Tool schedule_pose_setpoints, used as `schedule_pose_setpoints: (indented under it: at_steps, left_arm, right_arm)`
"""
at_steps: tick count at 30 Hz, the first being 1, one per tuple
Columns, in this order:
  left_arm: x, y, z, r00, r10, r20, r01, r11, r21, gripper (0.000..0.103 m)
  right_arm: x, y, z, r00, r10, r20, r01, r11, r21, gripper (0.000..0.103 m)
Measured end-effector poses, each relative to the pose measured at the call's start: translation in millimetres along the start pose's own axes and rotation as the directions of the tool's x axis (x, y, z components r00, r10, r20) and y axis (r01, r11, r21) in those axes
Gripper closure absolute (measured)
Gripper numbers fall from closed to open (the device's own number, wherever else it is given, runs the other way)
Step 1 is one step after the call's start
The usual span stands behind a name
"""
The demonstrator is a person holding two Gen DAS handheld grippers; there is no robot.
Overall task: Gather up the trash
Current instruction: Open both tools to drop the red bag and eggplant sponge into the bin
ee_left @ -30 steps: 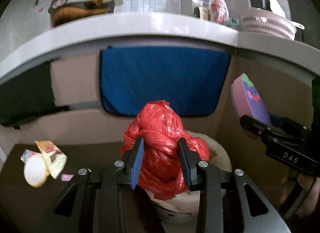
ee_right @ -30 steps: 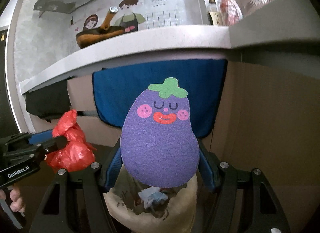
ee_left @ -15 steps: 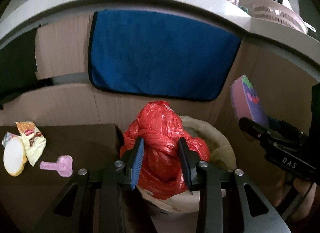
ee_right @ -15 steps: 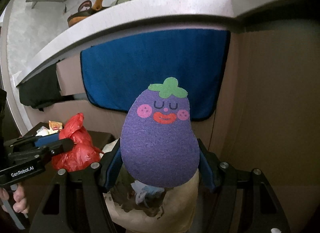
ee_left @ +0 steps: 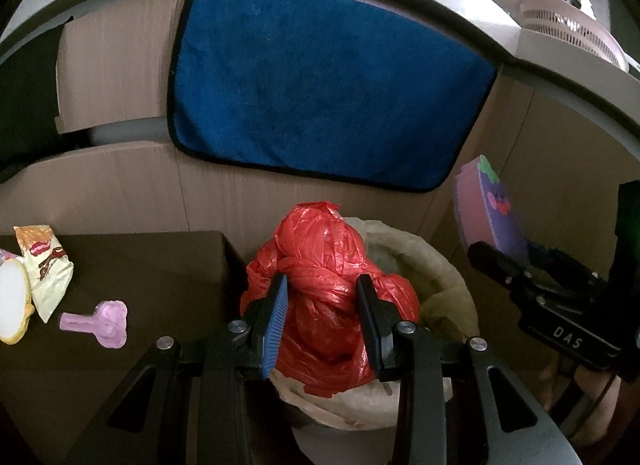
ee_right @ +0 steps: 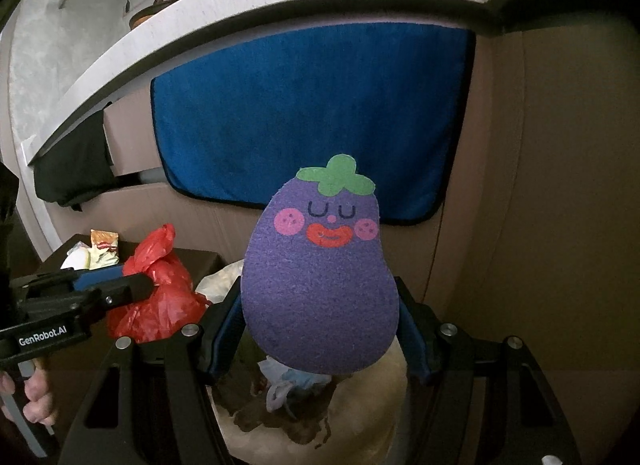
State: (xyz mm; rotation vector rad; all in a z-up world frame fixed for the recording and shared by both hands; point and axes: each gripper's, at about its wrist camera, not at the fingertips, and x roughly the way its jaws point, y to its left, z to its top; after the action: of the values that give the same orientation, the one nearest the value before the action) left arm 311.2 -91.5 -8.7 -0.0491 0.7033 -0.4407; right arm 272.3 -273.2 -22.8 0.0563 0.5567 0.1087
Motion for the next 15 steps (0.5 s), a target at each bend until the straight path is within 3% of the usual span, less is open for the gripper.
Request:
schedule_pose_setpoints:
  at_steps: [15]
  left_arm:
    - [11.4, 2.7, 4.0, 1.000, -0.021, -0.020, 0.021, 1.000, -0.003, 0.067]
  right_arm:
    - [4.7, -6.3, -2.7, 1.000, 0.001, -0.009, -0.001, 1.000, 0.016, 0.038]
